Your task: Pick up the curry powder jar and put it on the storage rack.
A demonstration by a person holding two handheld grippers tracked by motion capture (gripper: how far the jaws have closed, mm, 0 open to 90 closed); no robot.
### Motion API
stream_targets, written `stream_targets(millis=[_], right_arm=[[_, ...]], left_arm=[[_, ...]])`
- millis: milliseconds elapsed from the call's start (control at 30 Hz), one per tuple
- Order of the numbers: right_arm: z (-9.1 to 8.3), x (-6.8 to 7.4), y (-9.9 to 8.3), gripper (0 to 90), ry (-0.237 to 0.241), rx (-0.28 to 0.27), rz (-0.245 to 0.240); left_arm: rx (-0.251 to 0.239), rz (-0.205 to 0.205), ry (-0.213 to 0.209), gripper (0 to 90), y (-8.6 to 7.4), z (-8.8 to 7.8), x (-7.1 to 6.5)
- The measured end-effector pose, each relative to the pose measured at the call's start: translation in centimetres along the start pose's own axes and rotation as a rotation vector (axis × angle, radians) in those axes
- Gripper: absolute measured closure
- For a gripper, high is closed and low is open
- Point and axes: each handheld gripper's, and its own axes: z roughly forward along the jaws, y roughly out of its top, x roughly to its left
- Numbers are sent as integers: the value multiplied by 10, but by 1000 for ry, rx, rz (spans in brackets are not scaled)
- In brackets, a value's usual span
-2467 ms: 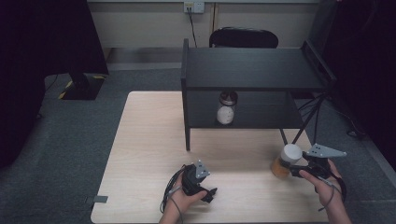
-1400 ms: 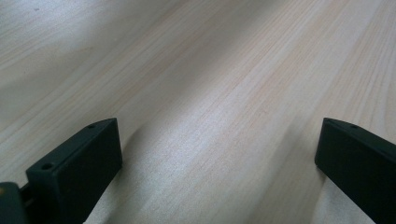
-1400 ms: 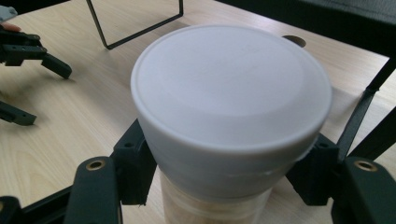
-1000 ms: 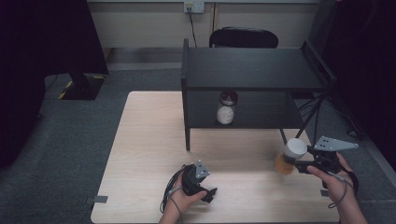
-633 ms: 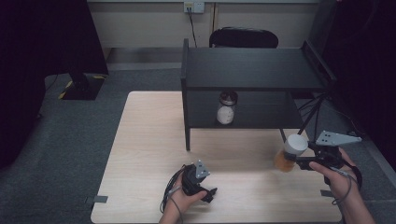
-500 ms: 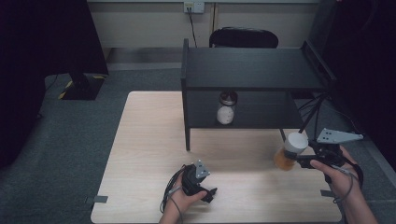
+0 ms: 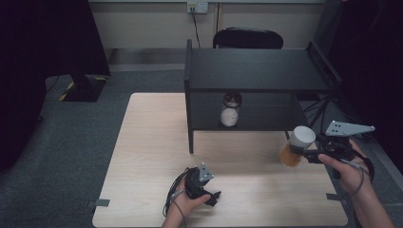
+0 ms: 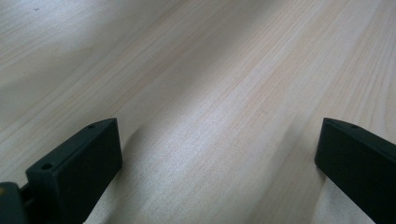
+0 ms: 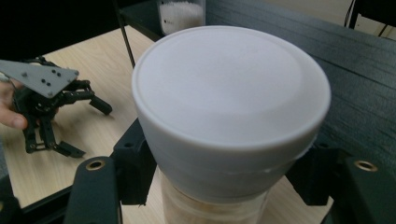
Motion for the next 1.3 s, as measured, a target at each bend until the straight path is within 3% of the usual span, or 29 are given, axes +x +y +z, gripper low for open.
stream_targets(millis=[300, 700, 1300], right_arm=[[0, 2, 21, 351, -2, 3, -20], [3, 1, 39, 350, -9, -13, -10], [24, 0, 63, 350, -35, -26, 9]], left_arm=[[0, -1, 0, 1, 0, 0, 0], [0, 0, 0, 1, 0, 0, 0], [0, 0, 0, 1, 0, 0, 0]])
